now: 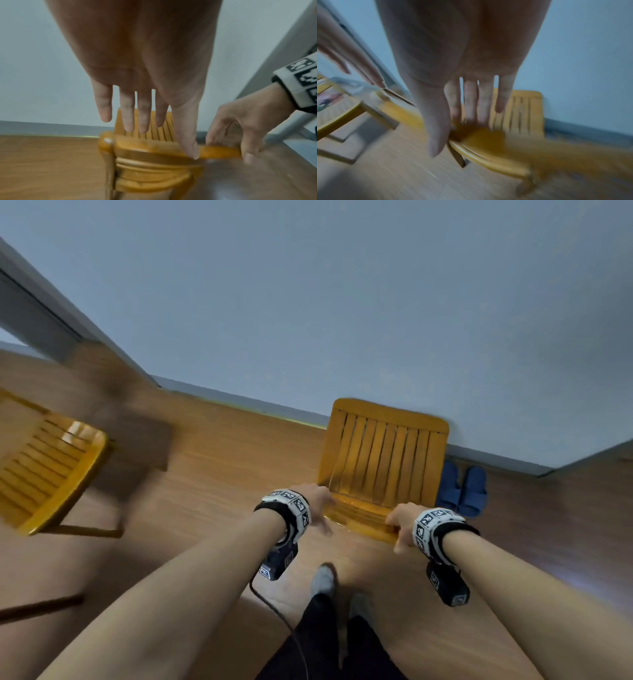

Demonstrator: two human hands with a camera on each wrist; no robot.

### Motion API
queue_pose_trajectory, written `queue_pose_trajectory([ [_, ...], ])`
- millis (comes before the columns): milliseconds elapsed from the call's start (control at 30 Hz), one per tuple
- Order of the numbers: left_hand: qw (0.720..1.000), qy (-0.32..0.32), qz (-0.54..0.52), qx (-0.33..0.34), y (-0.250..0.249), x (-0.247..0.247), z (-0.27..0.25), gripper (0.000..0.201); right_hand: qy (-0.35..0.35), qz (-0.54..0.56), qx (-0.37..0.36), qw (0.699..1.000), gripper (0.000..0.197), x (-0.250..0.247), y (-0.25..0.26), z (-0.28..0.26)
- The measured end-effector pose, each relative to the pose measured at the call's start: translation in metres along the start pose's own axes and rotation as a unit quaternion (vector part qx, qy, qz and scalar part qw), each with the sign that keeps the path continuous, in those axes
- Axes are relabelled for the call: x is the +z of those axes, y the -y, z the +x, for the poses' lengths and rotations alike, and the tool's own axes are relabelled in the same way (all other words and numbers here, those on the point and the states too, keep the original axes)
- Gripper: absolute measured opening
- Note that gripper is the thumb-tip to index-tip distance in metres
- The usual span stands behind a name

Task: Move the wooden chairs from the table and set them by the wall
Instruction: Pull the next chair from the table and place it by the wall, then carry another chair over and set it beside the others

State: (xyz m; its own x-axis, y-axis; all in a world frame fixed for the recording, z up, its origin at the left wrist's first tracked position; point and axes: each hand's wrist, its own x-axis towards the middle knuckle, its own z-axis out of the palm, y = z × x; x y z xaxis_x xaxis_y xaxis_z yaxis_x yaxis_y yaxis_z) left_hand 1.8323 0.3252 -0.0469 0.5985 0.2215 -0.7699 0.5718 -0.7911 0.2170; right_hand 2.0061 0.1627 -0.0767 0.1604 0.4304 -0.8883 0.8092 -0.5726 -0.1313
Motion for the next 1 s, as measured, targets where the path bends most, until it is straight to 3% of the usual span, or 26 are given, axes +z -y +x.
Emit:
queue_pose_trajectory([
  [100, 0.996, -0.063, -0.002, -0.058, 0.031, -0.017, -0.033, 0.07, -0.033, -0.031, 0.005, 0.999, 0.052, -0.035, 0.051, 0.005],
  [233, 0.978, -0.133, -0.025, -0.161, 0.107, -0.03, -0.083, 0.071, -0.13, -0.053, -0.069, 0.988, 0.035, -0.081, 0.127, 0.01],
  [433, 0.938, -0.198, -0.082, -0.274, 0.251, -0.046, -0.145, 0.068, -0.177, -0.115, -0.134, 0.968, 0.055, -0.163, 0.269, 0.028],
  [667, 0.888, -0.312, -0.1, -0.324, 0.442, -0.11, -0.224, 0.06, -0.235, -0.195, -0.22, 0.926, 0.067, -0.275, 0.493, 0.044],
  [833, 0.86, -0.335, -0.101, -0.371, 0.566, -0.144, -0.283, 0.06, -0.266, -0.208, -0.309, 0.889, 0.063, -0.334, 0.654, 0.049],
  [1000, 0.851, -0.318, -0.126, -0.399, 0.662, -0.155, -0.291, 0.065, -0.245, -0.247, -0.347, 0.871, 0.062, -0.368, 0.763, 0.092],
])
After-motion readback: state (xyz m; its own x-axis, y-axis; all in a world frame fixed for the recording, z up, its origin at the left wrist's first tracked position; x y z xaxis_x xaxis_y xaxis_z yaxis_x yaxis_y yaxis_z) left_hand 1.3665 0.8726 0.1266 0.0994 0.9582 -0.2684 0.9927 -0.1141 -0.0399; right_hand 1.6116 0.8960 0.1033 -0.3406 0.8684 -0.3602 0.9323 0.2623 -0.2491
